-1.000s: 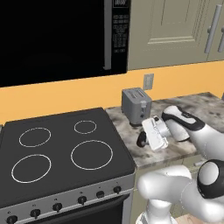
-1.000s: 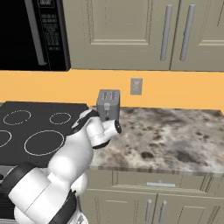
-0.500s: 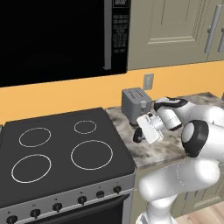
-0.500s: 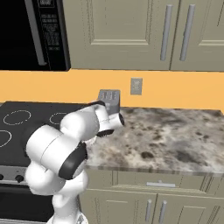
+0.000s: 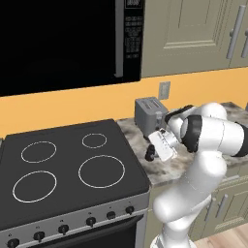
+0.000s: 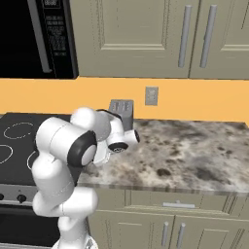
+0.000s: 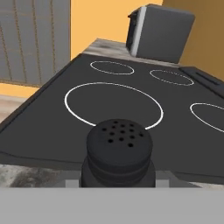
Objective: Collect the paprika, mayonnaise, and shaker from the cabinet and place them next to the stove.
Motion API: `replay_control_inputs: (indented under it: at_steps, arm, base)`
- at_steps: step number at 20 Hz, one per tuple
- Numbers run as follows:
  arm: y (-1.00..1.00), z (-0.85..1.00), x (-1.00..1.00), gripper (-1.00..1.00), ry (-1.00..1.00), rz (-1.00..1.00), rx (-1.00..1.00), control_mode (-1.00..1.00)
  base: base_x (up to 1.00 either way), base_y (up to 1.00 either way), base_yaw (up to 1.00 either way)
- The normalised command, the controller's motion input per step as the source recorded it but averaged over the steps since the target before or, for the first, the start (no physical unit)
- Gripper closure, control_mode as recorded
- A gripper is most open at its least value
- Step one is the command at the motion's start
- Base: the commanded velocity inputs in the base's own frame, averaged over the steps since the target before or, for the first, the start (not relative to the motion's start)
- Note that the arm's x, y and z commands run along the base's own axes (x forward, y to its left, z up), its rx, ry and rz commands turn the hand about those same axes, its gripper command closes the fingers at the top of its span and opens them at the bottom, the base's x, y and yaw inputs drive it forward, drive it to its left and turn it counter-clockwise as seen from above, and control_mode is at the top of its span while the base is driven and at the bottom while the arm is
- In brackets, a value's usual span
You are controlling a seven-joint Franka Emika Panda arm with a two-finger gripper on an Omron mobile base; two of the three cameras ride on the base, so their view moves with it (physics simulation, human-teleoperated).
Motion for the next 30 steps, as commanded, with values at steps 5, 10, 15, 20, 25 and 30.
replay_control_inputs:
  at_steps: [5, 10, 15, 20, 25, 30]
  arm:
    - [0.14, -0.28, 0.08, 1.0, 0.0, 0.0, 0.0, -1.0]
    - [0.03, -0.03, 0.13, 1.0, 0.0, 0.0, -0.03, -1.0]
    - [0.07, -0.01, 0.12, 1.0, 0.02, 0.0, -0.1, -1.0]
    - [0.05, -0.13, 0.01, -1.0, 0.01, 0.0, -0.05, -1.0]
    - [0.0, 0.0, 0.0, -1.0, 0.0, 0.0, 0.0, -1.0]
    - [-0.02, 0.18, -0.08, -1.0, 0.0, 0.0, 0.0, -1.0]
  base:
    - [0.0, 0.0, 0.0]
    - [0.0, 0.0, 0.0]
    - [0.0, 0.0, 0.0]
    - [0.0, 0.0, 0.0]
    - [0.0, 0.0, 0.0]
    - [0.0, 0.0, 0.0]
